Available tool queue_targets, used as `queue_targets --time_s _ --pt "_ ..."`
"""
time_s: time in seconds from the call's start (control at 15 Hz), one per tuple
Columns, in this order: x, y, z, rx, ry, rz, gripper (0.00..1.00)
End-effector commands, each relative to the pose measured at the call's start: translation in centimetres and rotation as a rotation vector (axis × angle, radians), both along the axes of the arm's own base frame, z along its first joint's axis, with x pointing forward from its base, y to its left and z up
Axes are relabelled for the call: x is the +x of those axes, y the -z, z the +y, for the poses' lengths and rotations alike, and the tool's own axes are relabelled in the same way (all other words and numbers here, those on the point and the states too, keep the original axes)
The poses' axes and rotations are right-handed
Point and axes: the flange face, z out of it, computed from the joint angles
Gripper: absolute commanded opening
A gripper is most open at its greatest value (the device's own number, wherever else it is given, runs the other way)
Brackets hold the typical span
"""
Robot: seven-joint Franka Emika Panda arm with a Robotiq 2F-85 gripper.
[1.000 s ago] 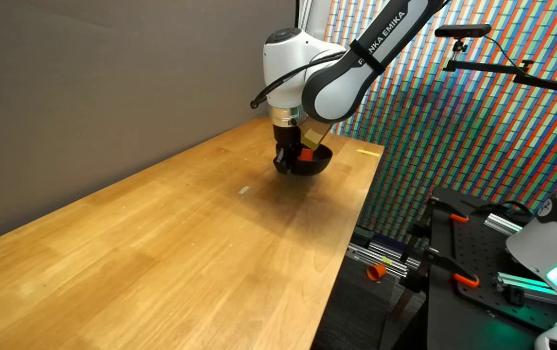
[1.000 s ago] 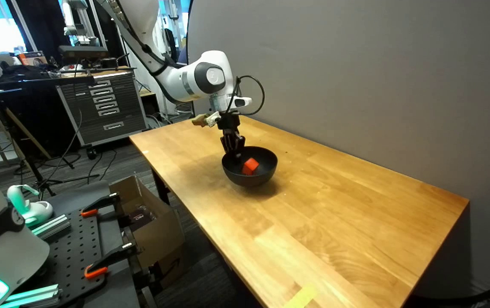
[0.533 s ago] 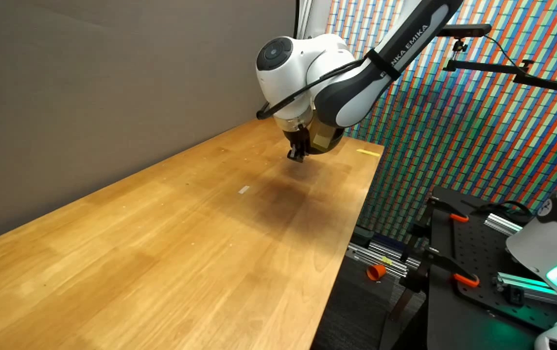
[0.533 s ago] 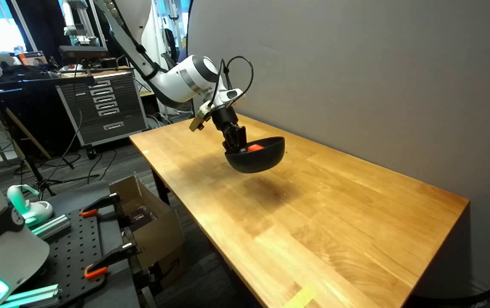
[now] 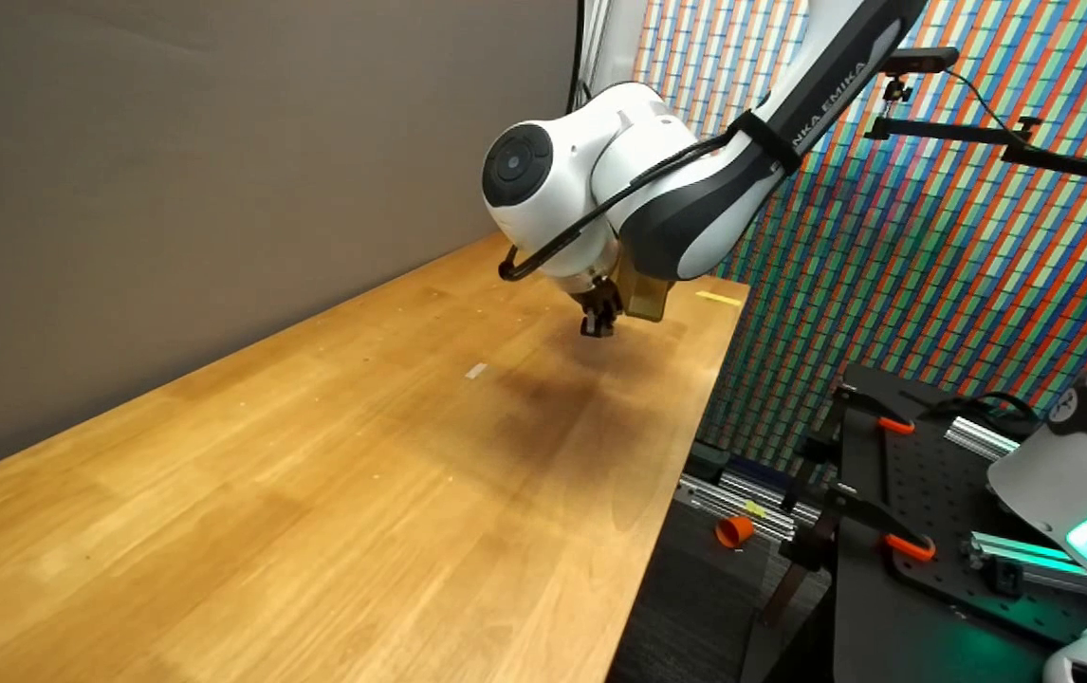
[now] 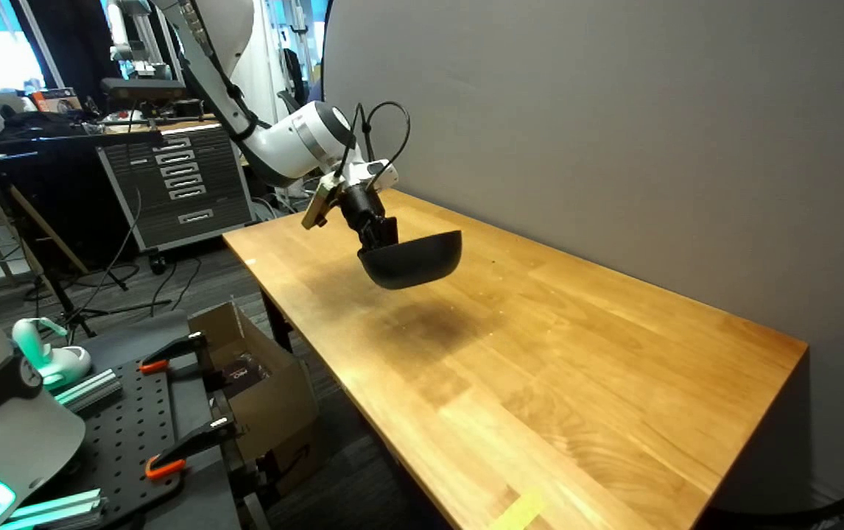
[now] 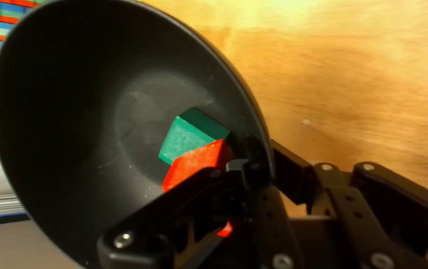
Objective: Pour the blocks from the black bowl onto the table
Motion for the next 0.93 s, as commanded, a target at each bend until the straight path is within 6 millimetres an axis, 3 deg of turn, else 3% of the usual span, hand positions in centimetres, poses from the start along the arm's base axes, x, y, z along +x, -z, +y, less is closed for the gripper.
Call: queue_targets --time_s 0.0,0.2,0.6,0.87 --pt "0.8 0.2 3.2 0.181 -0.013 0.092 0.03" --pt "1.6 0.1 6.6 0.338 -0.047 0.149 0.03" --pt "6.6 -4.7 11.7 0.651 -0.143 0.235 0.03" --pt "8.7 -7.3 13.7 0.862 -0.211 0.262 0.03"
